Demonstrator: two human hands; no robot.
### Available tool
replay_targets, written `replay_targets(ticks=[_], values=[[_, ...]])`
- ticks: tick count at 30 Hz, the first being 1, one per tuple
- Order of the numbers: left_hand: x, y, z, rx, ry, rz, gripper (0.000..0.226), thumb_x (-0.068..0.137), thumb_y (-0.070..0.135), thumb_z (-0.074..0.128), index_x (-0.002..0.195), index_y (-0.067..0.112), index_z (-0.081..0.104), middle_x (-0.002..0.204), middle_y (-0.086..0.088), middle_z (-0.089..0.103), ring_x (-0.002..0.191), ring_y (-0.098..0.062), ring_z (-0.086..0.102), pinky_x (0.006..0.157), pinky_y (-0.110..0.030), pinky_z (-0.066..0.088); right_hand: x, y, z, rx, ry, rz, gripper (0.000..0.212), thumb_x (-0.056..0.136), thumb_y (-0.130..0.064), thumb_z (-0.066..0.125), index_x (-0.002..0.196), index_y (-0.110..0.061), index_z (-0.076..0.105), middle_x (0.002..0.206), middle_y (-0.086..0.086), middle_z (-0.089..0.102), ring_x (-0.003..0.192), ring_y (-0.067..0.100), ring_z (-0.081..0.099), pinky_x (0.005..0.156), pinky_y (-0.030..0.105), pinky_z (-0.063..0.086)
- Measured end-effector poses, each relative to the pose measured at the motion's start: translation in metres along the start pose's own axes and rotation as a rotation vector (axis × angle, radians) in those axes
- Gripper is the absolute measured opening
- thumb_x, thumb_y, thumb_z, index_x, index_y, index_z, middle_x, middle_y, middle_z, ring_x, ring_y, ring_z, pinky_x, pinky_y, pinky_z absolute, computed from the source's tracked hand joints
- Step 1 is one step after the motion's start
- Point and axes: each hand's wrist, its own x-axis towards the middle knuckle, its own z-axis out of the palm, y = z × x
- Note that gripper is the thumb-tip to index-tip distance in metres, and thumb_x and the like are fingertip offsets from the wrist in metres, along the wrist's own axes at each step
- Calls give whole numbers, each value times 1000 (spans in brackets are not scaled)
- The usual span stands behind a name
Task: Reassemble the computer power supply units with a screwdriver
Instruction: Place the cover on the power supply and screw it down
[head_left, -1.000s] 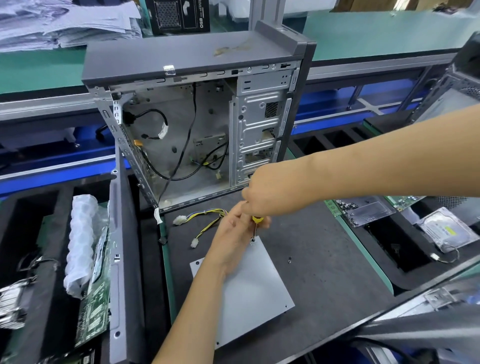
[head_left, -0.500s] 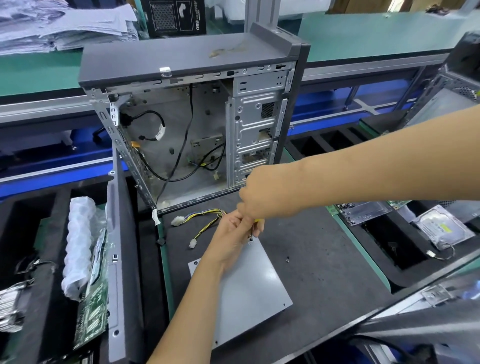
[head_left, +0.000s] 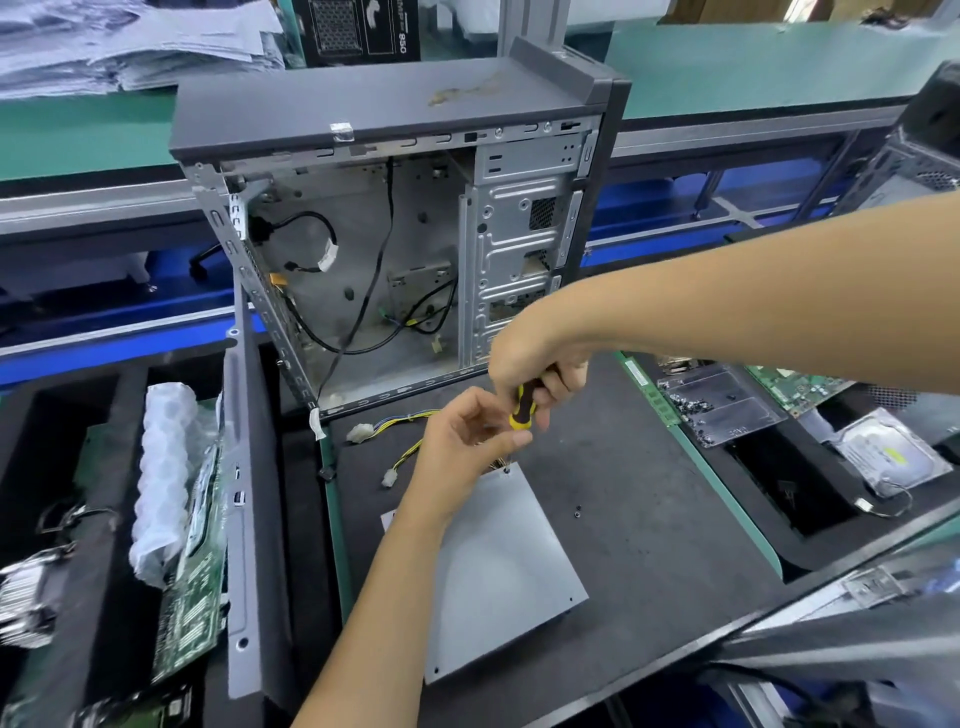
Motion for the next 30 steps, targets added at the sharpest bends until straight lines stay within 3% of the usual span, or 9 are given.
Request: replay_targets(ticks=[2, 5, 7, 11, 14, 16, 22, 26, 30], values=[[2, -1, 1, 24, 21, 11, 18, 73, 5, 76, 87, 7, 66, 85, -9, 65, 79, -19, 58, 76, -32, 47, -10, 1, 3, -300, 79, -47, 31, 94, -20, 44, 72, -4, 56, 57, 6, 56, 35, 14, 38, 34, 14, 25], [2, -1, -4, 66, -6, 5, 18, 87, -1, 67, 94, 15, 72, 88, 4, 73, 86, -13, 66, 85, -29, 50, -33, 4, 15, -1315, 550, -402, 9, 91, -18, 49, 83, -14, 50, 67, 1, 48, 60, 21, 44, 43, 24, 26], [-1, 0, -9, 119, -43, 13, 20, 93, 3, 61, 99, 17, 73, 95, 3, 75, 95, -13, 68, 91, -28, 51, -41, 7, 24, -1603, 673, -544, 14, 91, -11, 48, 80, -16, 41, 71, 1, 41, 62, 22, 41, 43, 27, 21], [-11, -9, -13, 223, 6, -73, 21, 99, 6, 54, 116, 9, 66, 99, -1, 72, 97, -13, 66, 89, -21, 49, -31, 12, 26, -1108, 467, -366, 18, 94, -19, 46, 79, -13, 52, 67, 0, 45, 56, 18, 41, 44, 25, 26], [-10, -13, -11, 658, 188, -173, 16, 95, 7, 57, 100, 12, 72, 84, 3, 69, 80, -10, 63, 69, -11, 43, -18, 16, 18, -418, 62, -95, 36, 98, -24, 44, 72, -4, 58, 63, 5, 50, 35, 11, 34, 36, 16, 25], [-9, -12, -10, 867, 209, -243, 15, 93, 21, 61, 84, 17, 73, 74, 10, 64, 74, -9, 57, 54, -9, 34, -13, 24, 5, -146, -77, 14, 39, 100, -28, 42, 76, -2, 58, 56, 1, 45, 29, 9, 30, 33, 12, 20], [-11, -16, -5, 891, 226, -398, 27, 74, 53, 76, 64, 28, 71, 74, 14, 69, 79, -7, 62, 62, -25, 40, 2, 64, -12, 193, 86, -27, 29, 102, -22, 38, 81, -7, 50, 55, 6, 61, 38, 12, 48, 37, 14, 34], [0, -15, -6, 843, 167, -473, 32, 76, 43, 78, 66, 14, 69, 78, 8, 67, 85, -13, 60, 76, -32, 48, 43, 93, 45, 305, 227, -53, 18, 91, -15, 56, 77, -7, 48, 61, 6, 50, 49, 18, 45, 44, 20, 37], [7, -15, 8, 818, 165, -500, 21, 80, 24, 72, 66, 15, 59, 76, 1, 63, 77, -23, 55, 70, -32, 43, 87, 115, 123, 359, 553, -35, 22, 82, -28, 70, 84, -11, 56, 80, 4, 57, 75, 26, 57, 62, 30, 45]])
